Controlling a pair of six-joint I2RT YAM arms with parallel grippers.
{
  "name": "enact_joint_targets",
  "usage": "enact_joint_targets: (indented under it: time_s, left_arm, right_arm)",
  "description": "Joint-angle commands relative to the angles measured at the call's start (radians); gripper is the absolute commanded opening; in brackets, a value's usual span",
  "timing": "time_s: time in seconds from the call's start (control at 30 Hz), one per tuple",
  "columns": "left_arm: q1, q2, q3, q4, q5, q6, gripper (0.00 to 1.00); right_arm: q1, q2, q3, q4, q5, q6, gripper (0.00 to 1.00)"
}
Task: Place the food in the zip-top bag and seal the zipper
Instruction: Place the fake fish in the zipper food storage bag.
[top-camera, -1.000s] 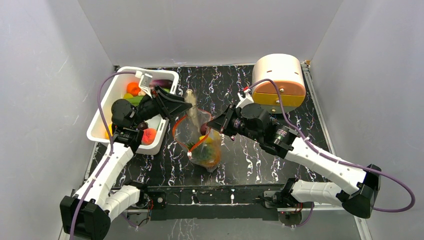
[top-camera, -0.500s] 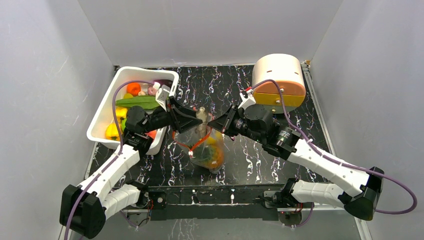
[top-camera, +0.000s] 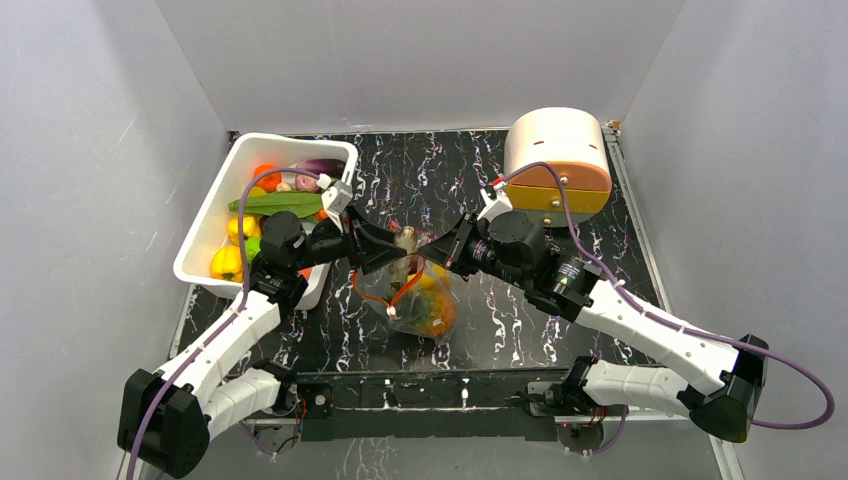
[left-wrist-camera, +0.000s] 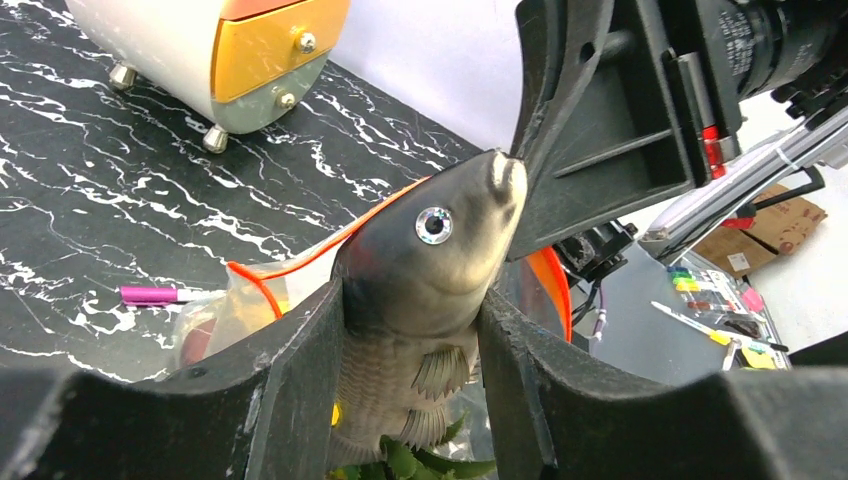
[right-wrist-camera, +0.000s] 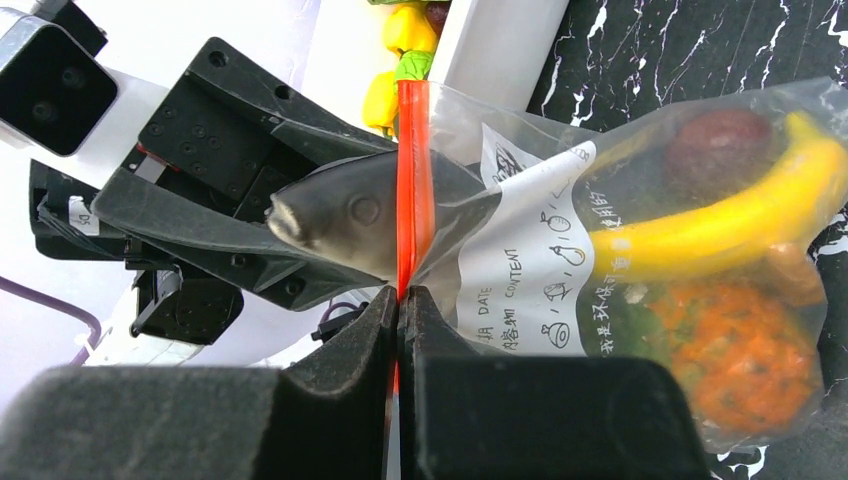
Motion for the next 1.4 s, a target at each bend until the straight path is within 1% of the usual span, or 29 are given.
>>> enact_joint_targets:
  time_s: [0.0,0.23,0.37,0.57,0.6,0.67,0.73,0.77,0.83,0.93,1.03,1.1,1.23,1.37]
  left_arm:
    - [-0.01,-0.019,-0.005,-0.052,-0.018,0.084,0.1]
    - [-0.012,-0.017,-0.007,-0.18,-0.075,0.146,0.1]
    - [-0.014,-0.006,-0.001,-0.209,-0.088,0.151,0.1]
    - [-0.02,0.028,0.025,-0.258,-0.091,0.164,0.13]
    - [-0.021,0.032,0.025,-0.255,-0.079,0.164,0.15]
    - [-0.024,0.034,0.012,-0.219,-0.036,0.146,0.25]
    - [-0.024,0.025,0.005,-0.207,-0.021,0.13,0.42]
    - [-0.024,0.017,0.018,-0.231,-0.028,0.13,0.46]
    - [-0.024,-0.009,0.056,-0.329,-0.066,0.151,0.53]
    - [-0.023,-0.057,0.129,-0.495,-0.172,0.208,0.57]
    - [-0.024,-0.103,0.186,-0.634,-0.281,0.275,0.58]
    - [-0.024,-0.134,0.209,-0.696,-0.328,0.307,0.58]
    - [-0.024,-0.18,0.22,-0.778,-0.347,0.372,0.58]
    - [-0.024,-0.179,0.21,-0.837,-0.365,0.442,0.58]
  right_arm:
    - [-0.003,-0.041,0.012,0.103,0.015,0.006,0.0]
    - [-0.003,-0.049,0.008,0.101,0.023,0.002,0.0]
    - [-0.003,-0.049,0.004,0.107,0.022,0.002,0.0]
    - [-0.005,-0.042,0.002,0.113,0.014,-0.005,0.0]
    - [-0.004,-0.041,0.001,0.113,0.014,-0.005,0.0]
    - [-0.004,-0.04,-0.001,0.116,0.013,-0.005,0.0]
    - [-0.003,-0.043,0.0,0.116,0.011,-0.006,0.0]
    - [-0.004,-0.046,0.001,0.115,0.011,-0.005,0.0]
    - [-0.004,-0.054,0.0,0.107,0.018,-0.007,0.0]
    - [-0.005,-0.069,-0.005,0.097,0.033,-0.01,0.0]
    - [-0.005,-0.077,-0.009,0.099,0.034,-0.01,0.0]
    - [-0.004,-0.076,-0.007,0.102,0.031,-0.01,0.0]
    - [-0.003,-0.078,-0.005,0.104,0.026,-0.012,0.0]
    - [-0.004,-0.083,-0.006,0.112,0.019,-0.019,0.0]
